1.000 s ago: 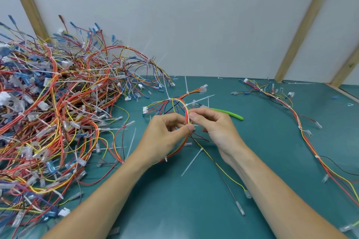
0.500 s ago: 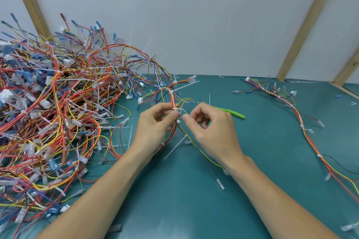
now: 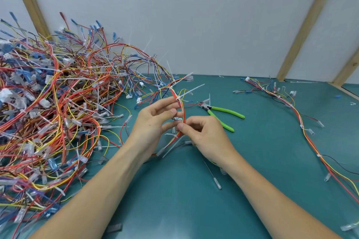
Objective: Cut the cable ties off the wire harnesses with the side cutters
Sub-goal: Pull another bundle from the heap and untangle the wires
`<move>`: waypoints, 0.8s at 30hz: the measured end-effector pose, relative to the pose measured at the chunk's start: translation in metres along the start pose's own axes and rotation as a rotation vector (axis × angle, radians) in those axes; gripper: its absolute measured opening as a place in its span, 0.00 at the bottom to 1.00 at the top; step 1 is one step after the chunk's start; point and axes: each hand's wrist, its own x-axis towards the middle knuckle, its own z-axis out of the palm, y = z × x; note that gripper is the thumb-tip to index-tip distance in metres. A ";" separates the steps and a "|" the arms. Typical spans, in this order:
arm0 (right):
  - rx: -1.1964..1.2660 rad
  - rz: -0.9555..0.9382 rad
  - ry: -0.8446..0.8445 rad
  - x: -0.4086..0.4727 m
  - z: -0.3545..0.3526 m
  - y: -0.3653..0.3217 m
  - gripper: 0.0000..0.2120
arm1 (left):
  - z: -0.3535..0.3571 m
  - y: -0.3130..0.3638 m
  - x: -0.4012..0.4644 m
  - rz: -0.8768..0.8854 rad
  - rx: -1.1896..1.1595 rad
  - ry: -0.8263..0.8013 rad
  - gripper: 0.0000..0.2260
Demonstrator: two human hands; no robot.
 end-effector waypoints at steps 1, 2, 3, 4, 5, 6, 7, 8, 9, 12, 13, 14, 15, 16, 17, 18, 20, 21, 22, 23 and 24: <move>0.009 0.004 -0.007 0.000 0.000 0.000 0.12 | -0.001 0.000 0.000 -0.001 0.009 -0.005 0.12; 0.006 0.008 -0.013 0.000 0.000 0.000 0.13 | -0.001 0.000 0.000 0.000 0.033 -0.011 0.13; 0.000 0.012 -0.014 0.000 0.001 -0.001 0.14 | -0.002 0.000 0.000 0.005 0.072 -0.018 0.13; -0.003 0.012 -0.006 0.000 0.001 -0.001 0.14 | -0.004 -0.001 0.000 0.013 0.127 -0.024 0.13; 0.002 0.005 0.012 0.001 0.001 -0.002 0.14 | -0.004 -0.001 0.000 0.025 0.193 -0.026 0.12; 0.016 -0.001 0.037 0.001 -0.001 -0.003 0.14 | -0.005 -0.002 0.000 0.042 0.263 -0.021 0.11; 0.038 -0.002 0.064 0.002 -0.002 -0.004 0.14 | -0.004 -0.003 -0.001 0.059 0.328 -0.015 0.10; 0.066 0.003 0.089 0.003 -0.004 -0.004 0.13 | -0.003 -0.004 -0.001 0.075 0.388 -0.011 0.08; 0.095 0.009 0.109 0.004 -0.006 -0.005 0.12 | 0.000 -0.005 -0.002 0.092 0.443 -0.015 0.07; 0.143 0.027 0.156 0.005 -0.009 -0.003 0.12 | 0.005 -0.011 -0.006 0.199 0.650 -0.068 0.07; 0.151 0.035 0.178 0.005 -0.009 -0.002 0.12 | 0.006 -0.012 -0.007 0.251 0.737 -0.076 0.07; 0.161 0.045 0.203 0.006 -0.009 -0.001 0.12 | 0.007 -0.013 -0.009 0.300 0.822 -0.076 0.07; 0.170 0.056 0.227 0.007 -0.010 0.001 0.12 | 0.007 -0.013 -0.012 0.343 0.912 -0.068 0.05; 0.176 0.071 0.249 0.008 -0.011 0.002 0.12 | 0.007 -0.013 -0.014 0.386 1.030 -0.044 0.03; 0.185 0.090 0.268 0.010 -0.013 0.004 0.12 | 0.008 -0.012 -0.017 0.435 1.164 -0.001 0.02; 0.201 0.109 0.285 0.011 -0.015 0.005 0.12 | 0.008 -0.011 -0.019 0.486 1.293 0.053 0.05; 0.251 0.139 0.313 0.013 -0.019 0.006 0.11 | 0.007 -0.011 -0.019 0.544 1.414 0.118 0.11; 0.280 0.154 0.323 0.013 -0.021 0.006 0.11 | 0.007 -0.011 -0.018 0.543 1.414 0.115 0.14; 0.310 0.171 0.328 0.013 -0.022 0.006 0.11 | 0.006 -0.010 -0.017 0.514 1.375 0.091 0.14; 0.342 0.189 0.330 0.013 -0.023 0.005 0.11 | 0.005 -0.010 -0.017 0.471 1.306 0.058 0.13; 0.373 0.209 0.327 0.013 -0.024 0.004 0.11 | 0.005 -0.010 -0.016 0.434 1.237 0.031 0.10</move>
